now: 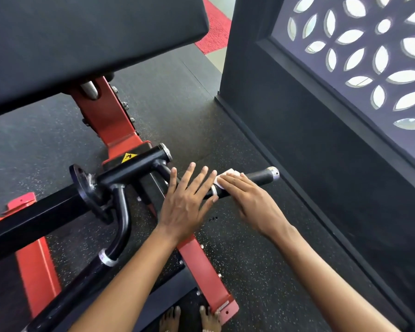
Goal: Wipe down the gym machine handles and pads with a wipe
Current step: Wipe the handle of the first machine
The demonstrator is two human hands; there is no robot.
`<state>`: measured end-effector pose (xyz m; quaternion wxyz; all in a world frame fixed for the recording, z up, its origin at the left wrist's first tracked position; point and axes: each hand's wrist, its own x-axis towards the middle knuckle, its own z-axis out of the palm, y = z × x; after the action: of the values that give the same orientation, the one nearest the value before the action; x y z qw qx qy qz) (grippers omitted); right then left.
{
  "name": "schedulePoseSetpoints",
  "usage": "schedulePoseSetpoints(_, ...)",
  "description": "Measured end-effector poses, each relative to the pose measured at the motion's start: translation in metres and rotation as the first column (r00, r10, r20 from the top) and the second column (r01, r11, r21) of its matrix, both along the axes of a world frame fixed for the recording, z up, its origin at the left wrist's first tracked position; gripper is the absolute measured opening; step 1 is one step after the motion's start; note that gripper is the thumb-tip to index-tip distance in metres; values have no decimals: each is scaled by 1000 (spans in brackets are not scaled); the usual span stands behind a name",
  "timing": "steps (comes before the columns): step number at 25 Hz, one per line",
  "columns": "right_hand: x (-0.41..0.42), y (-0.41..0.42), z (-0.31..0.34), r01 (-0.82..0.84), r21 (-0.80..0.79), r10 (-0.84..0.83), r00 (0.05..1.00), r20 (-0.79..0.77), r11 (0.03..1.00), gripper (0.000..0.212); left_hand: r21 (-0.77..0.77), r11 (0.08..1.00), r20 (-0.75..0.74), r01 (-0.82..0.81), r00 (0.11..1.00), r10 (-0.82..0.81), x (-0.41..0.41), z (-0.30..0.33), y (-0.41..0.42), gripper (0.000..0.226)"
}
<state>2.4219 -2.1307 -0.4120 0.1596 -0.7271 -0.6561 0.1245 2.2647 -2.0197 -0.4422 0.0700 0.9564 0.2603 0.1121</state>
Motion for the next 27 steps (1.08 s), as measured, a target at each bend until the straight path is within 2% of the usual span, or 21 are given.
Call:
schedulePoseSetpoints(2, 15, -12, -3, 39, 22, -39, 999, 13, 999, 64, 74, 996, -28, 56, 998, -54, 0, 1, 4, 55)
schedulePoseSetpoints(4, 28, -24, -8, 264, 72, -264, 964, -13, 962, 69, 112, 986, -40, 120, 992, -116, 1, 2, 8, 56)
schedulePoseSetpoints(5, 32, -28, -10, 427, 99, -423, 904, -60, 899, 67, 115, 981, -43, 156, 987, -152, 2, 3, 11, 57)
schedulePoseSetpoints(7, 28, -30, -12, 695, 120, -663, 714, -224, 708, 55, 123, 969, -52, 217, 976, -212, 3, 2, 18, 58)
schedulePoseSetpoints(9, 10, -23, -11, 865, 85, -773, 482, -411, 494, 40, 103, 962, -42, 252, 968, -249, 3, 1, 20, 58)
schedulePoseSetpoints(11, -18, -8, -3, 957, -69, -822, 204, -532, 281, 34, 69, 964, -13, 257, 966, -257, 5, 0, 20, 57)
schedulePoseSetpoints(13, -53, 8, 5, 953, -221, -795, 33, -606, 208, 30, 51, 966, 12, 254, 967, -255, 6, -1, 20, 57)
schedulePoseSetpoints(14, -71, 14, 7, 938, -263, -764, 3, -645, 225, 29, 41, 966, 18, 255, 967, -256, 6, -1, 20, 57)
schedulePoseSetpoints(17, -111, 22, 7, 893, -311, -715, 17, -699, 325, 28, 20, 966, 32, 257, 966, -258, 6, 0, 21, 58)
schedulePoseSetpoints(18, -112, 22, 3, 888, -330, -692, -19, -722, 320, 27, 9, 967, 39, 253, 967, -253, 5, 0, 21, 57)
schedulePoseSetpoints(22, -53, 23, -7, 875, -474, -483, -373, -793, 102, 18, -28, 973, 51, 229, 972, -228, 4, 0, 18, 56)
schedulePoseSetpoints(23, -34, 21, -5, 862, -501, -418, -429, -801, 76, 20, -34, 973, 53, 229, 972, -227, 4, 0, 18, 55)
schedulePoseSetpoints(25, -4, 14, 1, 827, -560, -251, -532, -809, 54, 24, -38, 973, 52, 226, 973, -224, 4, -1, 19, 54)
schedulePoseSetpoints(27, 10, 6, 4, 737, -661, 1, -668, -745, 140, 17, -42, 976, 58, 214, 976, -211, 4, -2, 18, 54)
